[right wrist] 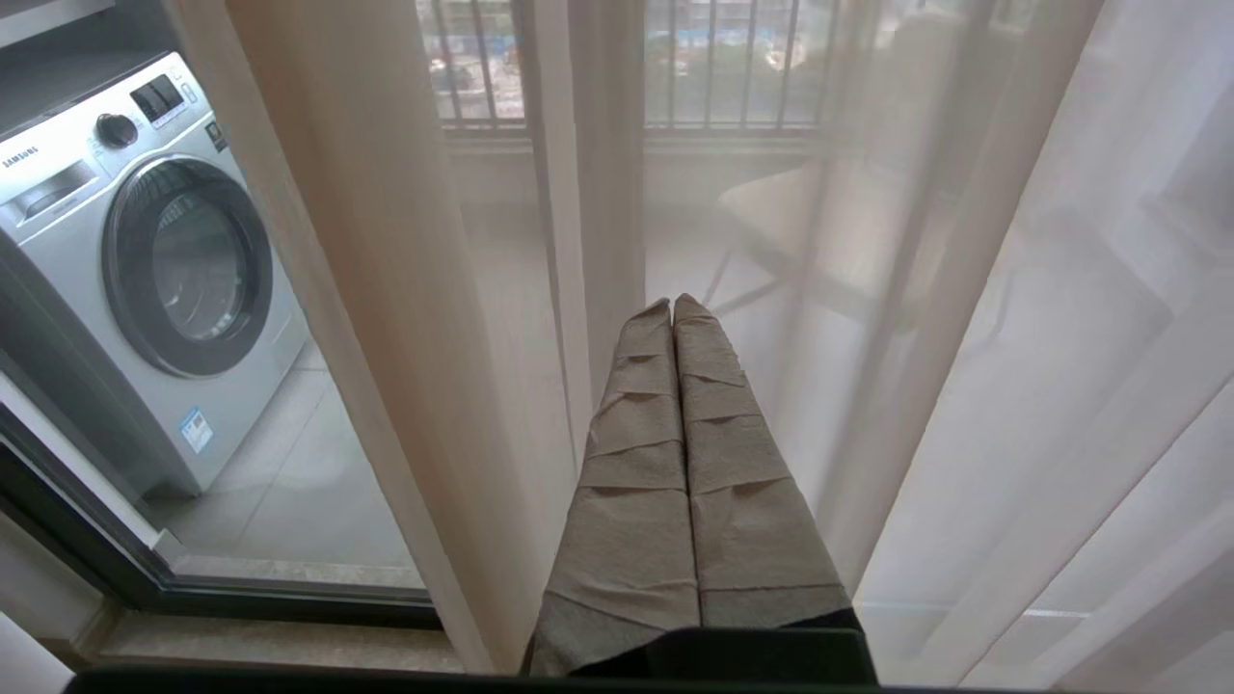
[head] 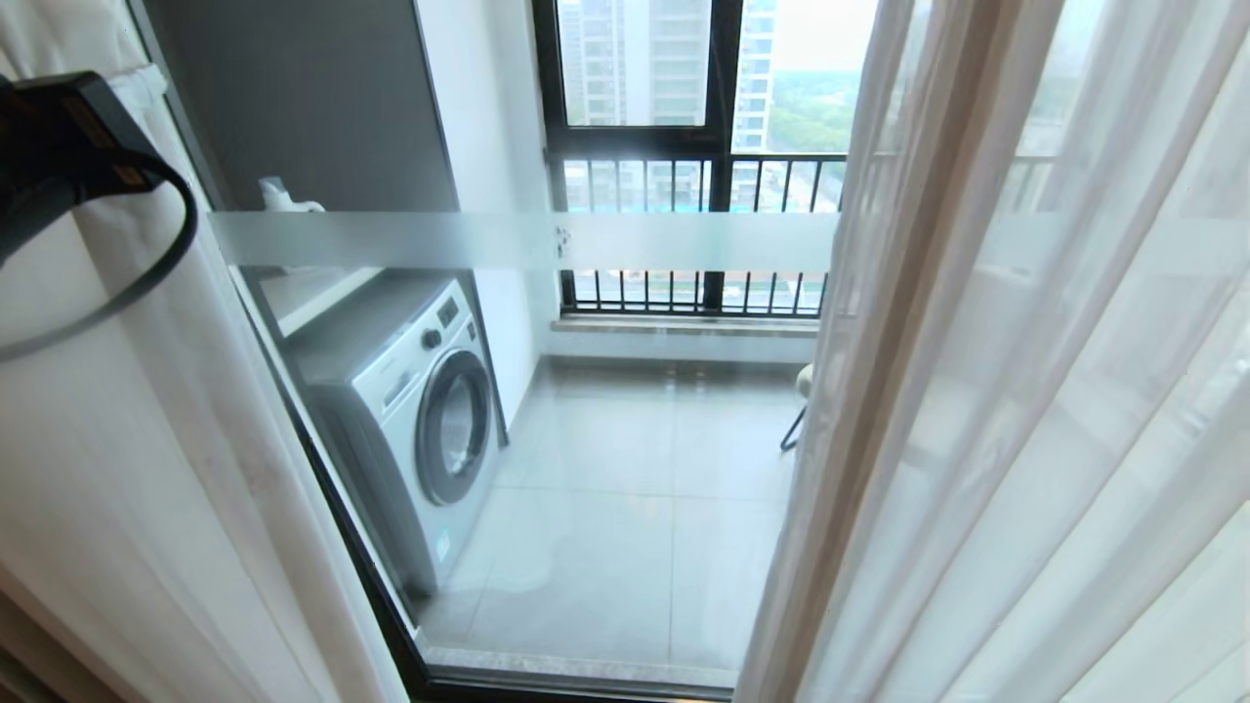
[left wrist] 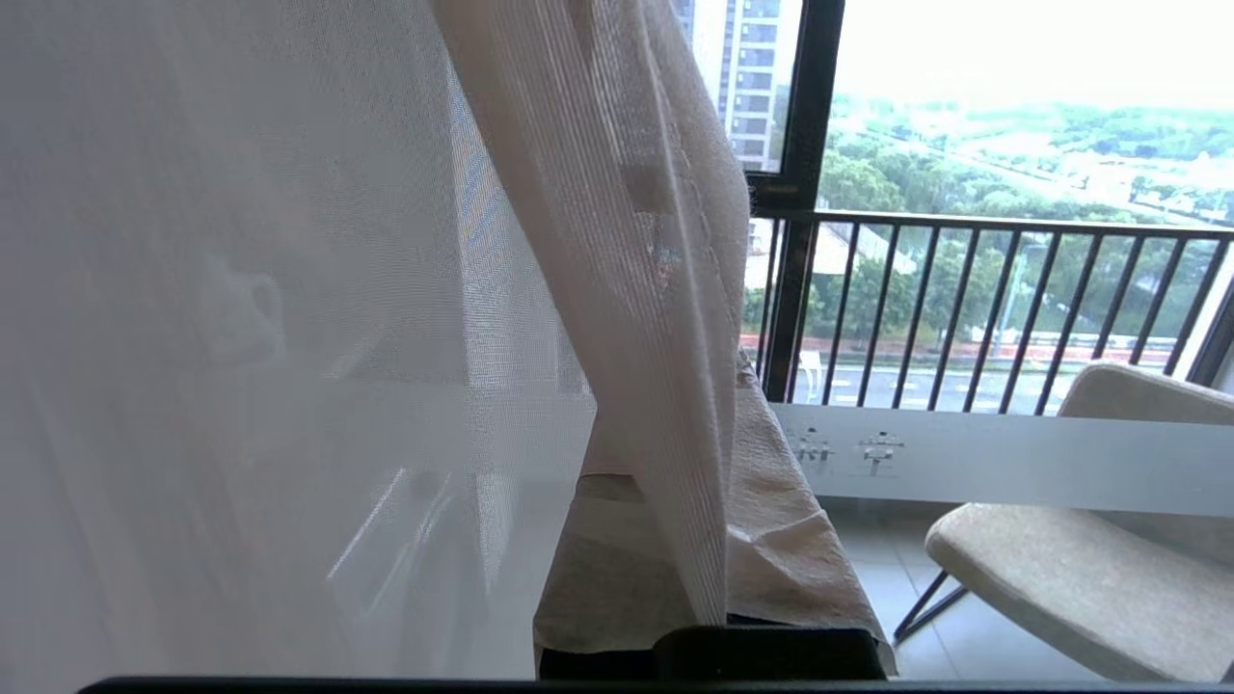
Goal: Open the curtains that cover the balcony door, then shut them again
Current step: Close the inner curtains on both sides
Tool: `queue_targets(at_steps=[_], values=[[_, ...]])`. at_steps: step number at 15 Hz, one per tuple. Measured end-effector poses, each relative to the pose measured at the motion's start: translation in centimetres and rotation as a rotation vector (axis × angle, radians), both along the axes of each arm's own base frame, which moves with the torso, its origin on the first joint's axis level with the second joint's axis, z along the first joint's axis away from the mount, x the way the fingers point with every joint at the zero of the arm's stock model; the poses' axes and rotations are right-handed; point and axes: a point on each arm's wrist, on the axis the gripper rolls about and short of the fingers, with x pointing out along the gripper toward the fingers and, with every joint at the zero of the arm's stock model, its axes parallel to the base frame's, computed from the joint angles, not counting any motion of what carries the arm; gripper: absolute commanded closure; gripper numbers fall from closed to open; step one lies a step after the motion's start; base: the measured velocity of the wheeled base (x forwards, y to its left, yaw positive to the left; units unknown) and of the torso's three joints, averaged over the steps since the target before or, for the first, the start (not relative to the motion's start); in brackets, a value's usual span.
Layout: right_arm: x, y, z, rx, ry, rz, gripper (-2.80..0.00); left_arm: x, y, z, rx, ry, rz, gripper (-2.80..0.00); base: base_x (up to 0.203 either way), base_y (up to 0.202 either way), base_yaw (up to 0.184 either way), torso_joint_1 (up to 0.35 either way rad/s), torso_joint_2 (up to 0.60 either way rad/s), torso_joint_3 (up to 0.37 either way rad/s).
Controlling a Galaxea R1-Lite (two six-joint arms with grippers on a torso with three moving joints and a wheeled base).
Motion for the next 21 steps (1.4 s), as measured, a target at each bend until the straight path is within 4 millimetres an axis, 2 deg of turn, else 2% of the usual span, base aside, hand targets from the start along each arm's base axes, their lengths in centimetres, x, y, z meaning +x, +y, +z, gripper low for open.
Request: queue_targets(at_steps=[21], values=[[0.0, 0.0, 0.0, 0.0, 0.0, 0.0, 0.0, 0.38, -0.04, -0.82, 0.003, 0.03, -0.001, 0.0, 0.0, -0.191, 0.002, 0.002, 0.0, 0.001]])
